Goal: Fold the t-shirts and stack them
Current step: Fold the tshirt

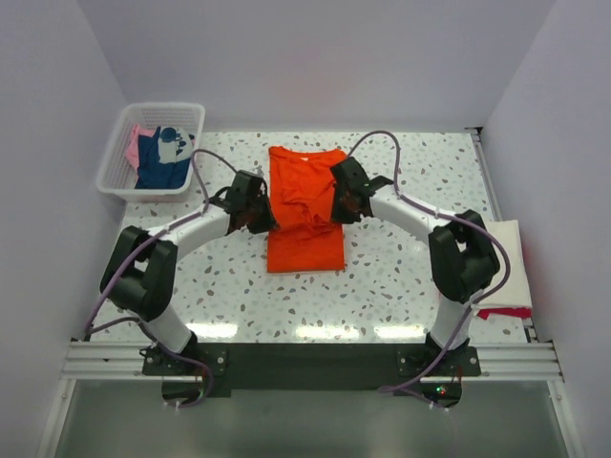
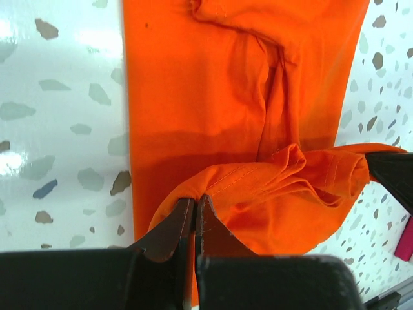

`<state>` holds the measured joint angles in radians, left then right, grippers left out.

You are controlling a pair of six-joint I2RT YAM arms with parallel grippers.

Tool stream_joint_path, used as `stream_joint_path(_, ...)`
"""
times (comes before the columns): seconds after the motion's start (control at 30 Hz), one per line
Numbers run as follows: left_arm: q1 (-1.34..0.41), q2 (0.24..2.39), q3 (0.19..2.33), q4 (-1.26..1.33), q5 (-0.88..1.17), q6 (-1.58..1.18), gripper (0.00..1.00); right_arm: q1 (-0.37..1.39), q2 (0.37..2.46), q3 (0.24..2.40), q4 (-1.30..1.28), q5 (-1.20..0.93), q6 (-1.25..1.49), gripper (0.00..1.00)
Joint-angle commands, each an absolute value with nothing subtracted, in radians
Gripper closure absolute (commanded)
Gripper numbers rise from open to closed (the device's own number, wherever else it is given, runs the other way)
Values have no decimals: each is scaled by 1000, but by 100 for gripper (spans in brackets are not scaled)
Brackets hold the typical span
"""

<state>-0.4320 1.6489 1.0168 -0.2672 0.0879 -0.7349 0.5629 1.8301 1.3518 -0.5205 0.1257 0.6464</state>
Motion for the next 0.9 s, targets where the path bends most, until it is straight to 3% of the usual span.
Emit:
stream_joint_path(0.0, -408, 1692, 1094, -203, 126, -703, 100, 540, 1855, 1414, -496, 77, 615, 100)
stream_joint_path(0.7, -319, 1884, 1262, -183, 205, -680, 100, 460, 2068, 1629, -503, 2, 568, 100)
stream_joint_path(0.8, -305, 1904, 1270, -149, 245, -672, 94, 439, 2086, 1637, -488, -44, 568, 100)
stream_joint_path(0.87, -295, 1905, 1279, -117, 265, -660, 83, 430, 2089, 1637, -473, -57, 566, 98)
